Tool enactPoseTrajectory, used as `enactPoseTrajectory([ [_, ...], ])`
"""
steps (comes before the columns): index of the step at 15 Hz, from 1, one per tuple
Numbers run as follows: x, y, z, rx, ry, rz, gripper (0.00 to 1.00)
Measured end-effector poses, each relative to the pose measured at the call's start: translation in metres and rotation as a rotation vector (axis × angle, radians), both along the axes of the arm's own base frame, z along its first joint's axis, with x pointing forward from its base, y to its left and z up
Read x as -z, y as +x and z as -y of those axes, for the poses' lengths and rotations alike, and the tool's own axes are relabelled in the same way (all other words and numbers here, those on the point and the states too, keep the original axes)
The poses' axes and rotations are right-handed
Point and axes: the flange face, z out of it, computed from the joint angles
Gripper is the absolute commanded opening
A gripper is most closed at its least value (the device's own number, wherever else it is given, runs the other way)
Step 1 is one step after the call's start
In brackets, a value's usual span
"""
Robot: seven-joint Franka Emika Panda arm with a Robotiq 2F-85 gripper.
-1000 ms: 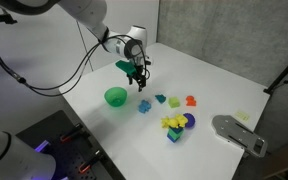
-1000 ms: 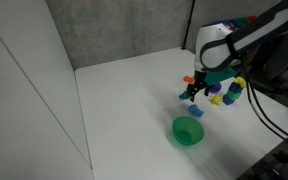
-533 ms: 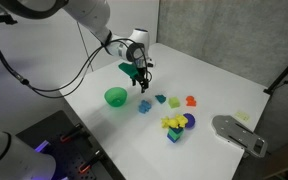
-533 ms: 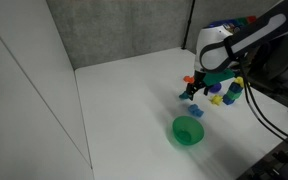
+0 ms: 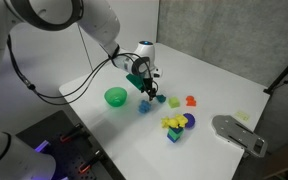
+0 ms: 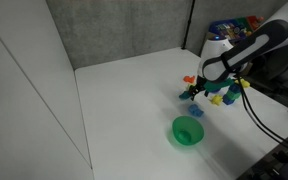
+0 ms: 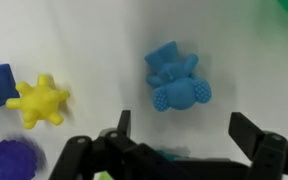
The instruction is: Place the bowl on its bottom, the put the green object in it
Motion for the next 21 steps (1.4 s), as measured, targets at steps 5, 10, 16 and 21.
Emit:
enactPoseTrajectory([
  [5, 0.030, -0.006, 0.003, -0.095, 0.031, -0.046, 1.00],
  [10, 0.048, -0.011, -0.001, -0.282, 0.053, -0.078, 1.00],
  [16, 0.063, -0.013, -0.009, -0.422, 0.021, -0.035, 1.00],
  [21, 0.082, -0.018, -0.012, -0.447, 0.025, -0.010, 1.00],
])
